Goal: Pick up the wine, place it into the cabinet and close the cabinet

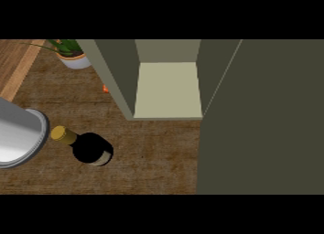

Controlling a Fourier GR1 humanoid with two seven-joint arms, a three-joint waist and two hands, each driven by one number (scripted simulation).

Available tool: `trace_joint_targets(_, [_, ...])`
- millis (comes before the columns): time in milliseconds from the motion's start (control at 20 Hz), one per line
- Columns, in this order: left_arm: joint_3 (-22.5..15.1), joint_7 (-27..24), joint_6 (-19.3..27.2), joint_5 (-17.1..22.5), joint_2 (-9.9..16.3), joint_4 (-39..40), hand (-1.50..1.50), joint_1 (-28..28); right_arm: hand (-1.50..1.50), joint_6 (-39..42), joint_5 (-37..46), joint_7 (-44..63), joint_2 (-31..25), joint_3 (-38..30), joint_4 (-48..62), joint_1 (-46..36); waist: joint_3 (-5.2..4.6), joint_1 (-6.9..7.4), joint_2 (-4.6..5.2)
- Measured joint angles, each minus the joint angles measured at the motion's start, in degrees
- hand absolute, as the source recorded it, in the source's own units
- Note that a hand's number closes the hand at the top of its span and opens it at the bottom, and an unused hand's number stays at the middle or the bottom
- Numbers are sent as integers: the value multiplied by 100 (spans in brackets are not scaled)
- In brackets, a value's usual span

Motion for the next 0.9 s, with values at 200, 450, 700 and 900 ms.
trace_joint_targets(200, [334, 180, 168, 253, 193, -21, -150, -124, -150, -102, 37, 62, 4, 43, -10, -94, 0, 2, 0])
trace_joint_targets(450, [576, 186, 237, 328, 214, -36, -150, -193, -150, -164, 77, 152, -24, 98, -26, -200, -1, -13, 8])
trace_joint_targets(700, [756, 134, 98, 345, 207, 66, -150, -214, -150, -248, 121, 187, -11, 117, -37, -255, -1, -33, 15])
trace_joint_targets(900, [760, 47, -82, 12, 88, 120, -150, -21, -150, -240, 163, 45, 39, 181, -29, -121, -1, -49, 18])
